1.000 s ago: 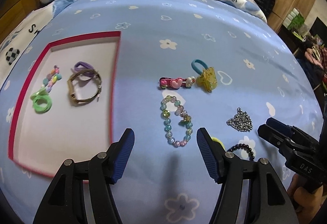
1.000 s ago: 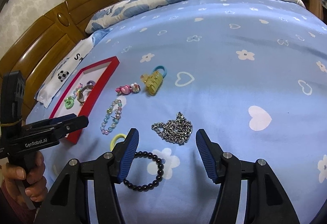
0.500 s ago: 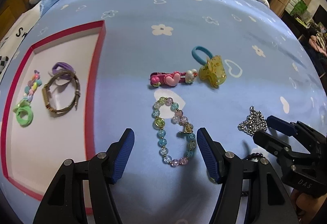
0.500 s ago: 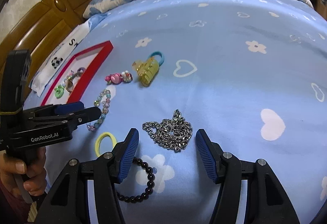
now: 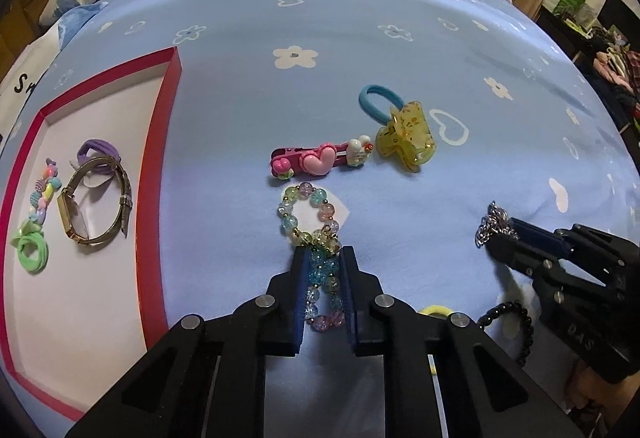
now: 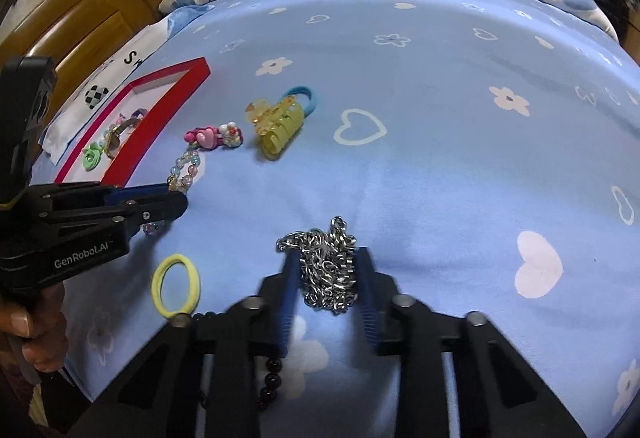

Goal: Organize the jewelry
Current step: 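Grasp the silver chain with the right tool while the left tool grasps the crystal bead bracelet, then carry the silver chain and crystal bead bracelet toward the red tray with both tools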

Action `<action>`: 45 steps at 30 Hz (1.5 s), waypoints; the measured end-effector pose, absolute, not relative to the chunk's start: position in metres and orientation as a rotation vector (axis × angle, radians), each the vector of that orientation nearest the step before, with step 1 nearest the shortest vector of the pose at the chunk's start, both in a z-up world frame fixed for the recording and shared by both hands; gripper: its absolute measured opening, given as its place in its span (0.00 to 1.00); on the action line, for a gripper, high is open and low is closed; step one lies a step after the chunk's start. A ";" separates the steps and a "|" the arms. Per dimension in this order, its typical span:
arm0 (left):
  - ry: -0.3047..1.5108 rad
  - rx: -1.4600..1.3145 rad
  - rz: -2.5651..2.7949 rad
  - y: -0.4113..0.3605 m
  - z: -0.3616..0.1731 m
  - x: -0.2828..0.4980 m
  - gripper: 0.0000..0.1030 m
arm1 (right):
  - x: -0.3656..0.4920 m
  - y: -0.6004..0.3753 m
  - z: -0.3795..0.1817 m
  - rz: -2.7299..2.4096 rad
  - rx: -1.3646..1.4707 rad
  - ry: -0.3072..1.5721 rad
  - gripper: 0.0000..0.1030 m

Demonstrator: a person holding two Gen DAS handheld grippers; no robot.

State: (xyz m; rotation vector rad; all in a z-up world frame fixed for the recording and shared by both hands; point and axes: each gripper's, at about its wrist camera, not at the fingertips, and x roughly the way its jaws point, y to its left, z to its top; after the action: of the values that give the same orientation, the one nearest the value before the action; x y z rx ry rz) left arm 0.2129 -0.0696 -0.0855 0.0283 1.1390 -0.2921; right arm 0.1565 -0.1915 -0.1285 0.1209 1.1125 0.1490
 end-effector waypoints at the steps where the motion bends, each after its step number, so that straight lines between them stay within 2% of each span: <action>1: 1.135 0.018 -0.295 -0.068 -0.085 0.212 0.13 | 0.156 -0.193 -0.128 0.148 0.127 1.110 0.15; 5: 1.117 -0.023 -0.304 -0.057 -0.081 0.208 0.13 | 0.155 -0.193 -0.125 0.153 0.144 1.094 0.12; 26: 0.935 -0.167 -0.284 0.017 -0.003 0.138 0.12 | 0.146 -0.169 -0.052 0.263 0.248 0.904 0.12; 45: 0.848 -0.264 -0.146 0.102 0.022 0.103 0.12 | 0.162 -0.103 -0.028 0.425 0.244 0.862 0.12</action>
State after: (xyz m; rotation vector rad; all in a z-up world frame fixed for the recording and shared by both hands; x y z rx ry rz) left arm 0.1032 0.1018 0.0215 -0.2639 0.8484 -0.1460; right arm 0.1615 -0.1025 -0.0282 0.2444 0.8618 0.4246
